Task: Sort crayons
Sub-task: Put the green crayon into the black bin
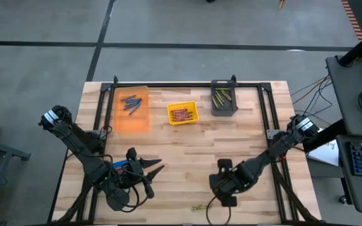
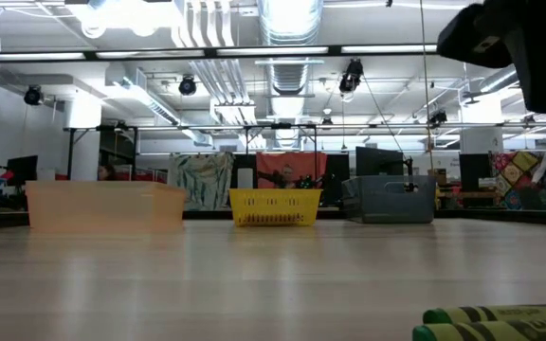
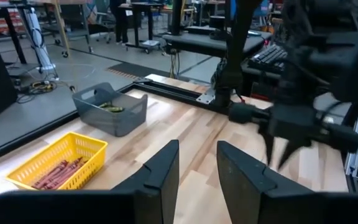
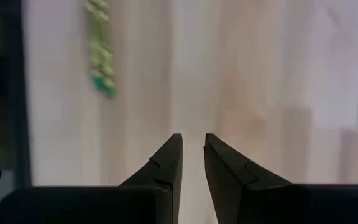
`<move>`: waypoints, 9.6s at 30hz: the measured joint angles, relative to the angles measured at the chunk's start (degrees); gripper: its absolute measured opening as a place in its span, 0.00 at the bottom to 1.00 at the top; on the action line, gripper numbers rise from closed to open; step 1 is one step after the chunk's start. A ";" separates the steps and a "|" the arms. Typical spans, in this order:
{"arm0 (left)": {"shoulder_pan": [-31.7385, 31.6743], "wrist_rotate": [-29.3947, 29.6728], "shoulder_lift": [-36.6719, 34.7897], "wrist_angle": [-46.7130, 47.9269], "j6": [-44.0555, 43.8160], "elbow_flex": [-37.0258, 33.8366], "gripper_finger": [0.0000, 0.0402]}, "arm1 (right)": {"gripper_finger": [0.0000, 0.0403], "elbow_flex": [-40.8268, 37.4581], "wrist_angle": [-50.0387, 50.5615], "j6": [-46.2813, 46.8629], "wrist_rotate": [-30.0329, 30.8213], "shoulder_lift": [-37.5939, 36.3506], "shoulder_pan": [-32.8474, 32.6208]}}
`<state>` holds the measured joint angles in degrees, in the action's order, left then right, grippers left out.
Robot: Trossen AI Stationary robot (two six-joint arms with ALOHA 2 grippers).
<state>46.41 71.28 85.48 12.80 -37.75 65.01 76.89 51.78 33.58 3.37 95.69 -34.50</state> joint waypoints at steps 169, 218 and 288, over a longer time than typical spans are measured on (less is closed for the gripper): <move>-0.02 0.11 3.46 -10.27 5.38 -0.02 0.23 | 0.03 -21.14 -62.74 -8.96 19.40 11.73 -4.23; 0.00 0.25 2.70 -16.72 17.85 0.00 0.23 | 0.03 -21.01 -46.02 -39.98 10.04 -14.67 53.08; -0.02 0.35 2.55 -16.68 19.32 0.00 0.23 | 0.03 -47.85 -67.61 -35.47 2.59 -19.07 76.55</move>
<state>46.39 71.64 88.03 -3.88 -18.44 65.01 29.04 -15.84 -1.89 5.96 76.62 42.04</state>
